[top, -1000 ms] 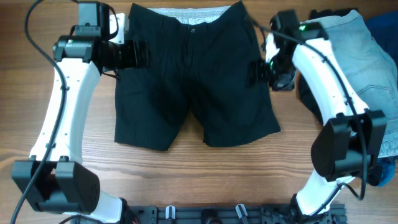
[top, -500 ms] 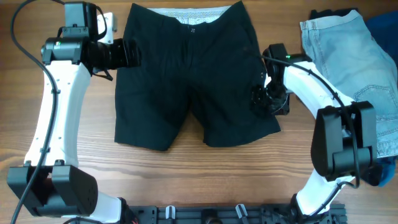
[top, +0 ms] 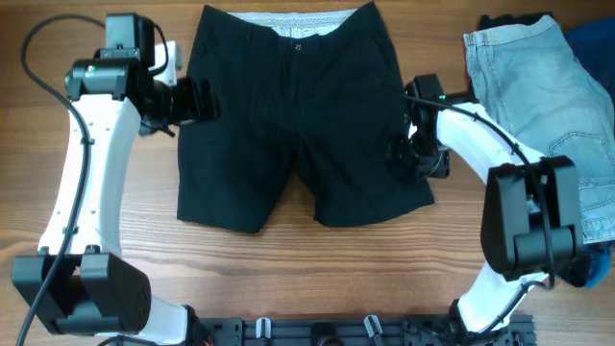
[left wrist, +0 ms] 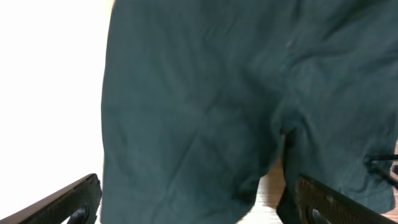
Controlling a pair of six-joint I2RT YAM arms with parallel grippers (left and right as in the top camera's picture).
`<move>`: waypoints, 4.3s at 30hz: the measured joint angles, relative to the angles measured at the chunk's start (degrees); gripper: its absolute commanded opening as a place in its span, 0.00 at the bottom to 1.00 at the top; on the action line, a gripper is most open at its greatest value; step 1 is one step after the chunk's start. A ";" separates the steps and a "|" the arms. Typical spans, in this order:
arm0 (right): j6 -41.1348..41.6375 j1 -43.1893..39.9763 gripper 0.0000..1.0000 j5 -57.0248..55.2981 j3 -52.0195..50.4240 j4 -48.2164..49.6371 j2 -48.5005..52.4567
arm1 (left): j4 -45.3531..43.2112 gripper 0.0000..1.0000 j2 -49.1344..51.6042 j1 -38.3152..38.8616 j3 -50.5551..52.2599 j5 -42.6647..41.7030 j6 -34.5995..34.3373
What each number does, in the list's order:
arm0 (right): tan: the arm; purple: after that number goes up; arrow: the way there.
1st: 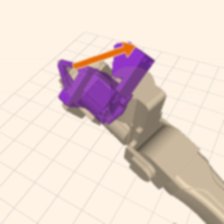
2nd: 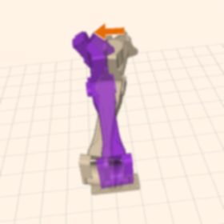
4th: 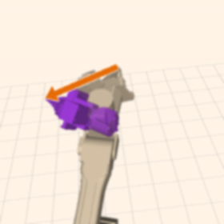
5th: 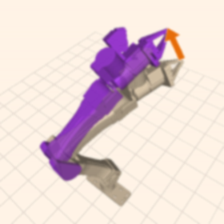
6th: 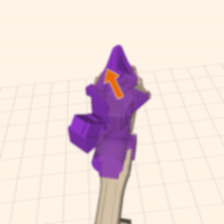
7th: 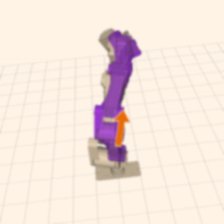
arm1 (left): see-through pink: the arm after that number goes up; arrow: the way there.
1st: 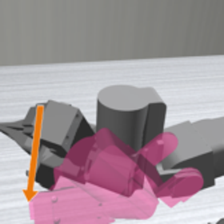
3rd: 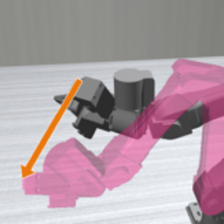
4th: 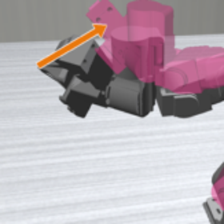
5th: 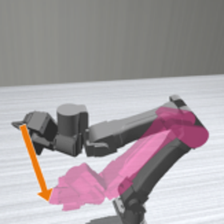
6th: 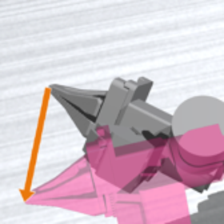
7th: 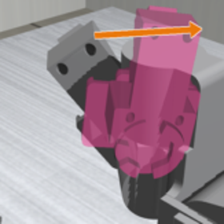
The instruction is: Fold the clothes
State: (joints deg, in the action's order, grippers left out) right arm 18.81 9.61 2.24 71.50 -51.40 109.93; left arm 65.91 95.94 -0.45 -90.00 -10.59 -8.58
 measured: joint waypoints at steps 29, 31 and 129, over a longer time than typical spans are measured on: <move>-6.12 -2.45 0.84 0.13 6.25 1.29 -9.31 | -20.09 0.04 1.25 0.63 36.94 -11.61 -17.70; -6.12 -2.45 0.84 0.13 6.25 1.29 -9.31 | -22.34 0.04 1.25 0.52 37.22 -10.69 -17.97; 5.03 -12.37 1.00 -7.26 19.65 9.51 12.17 | -11.15 0.71 -9.99 3.56 8.28 -1.62 -13.16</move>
State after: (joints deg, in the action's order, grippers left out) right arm 23.83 -2.76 -5.02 91.15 -41.89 122.10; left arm 54.76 85.95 3.11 -81.71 -12.21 -21.74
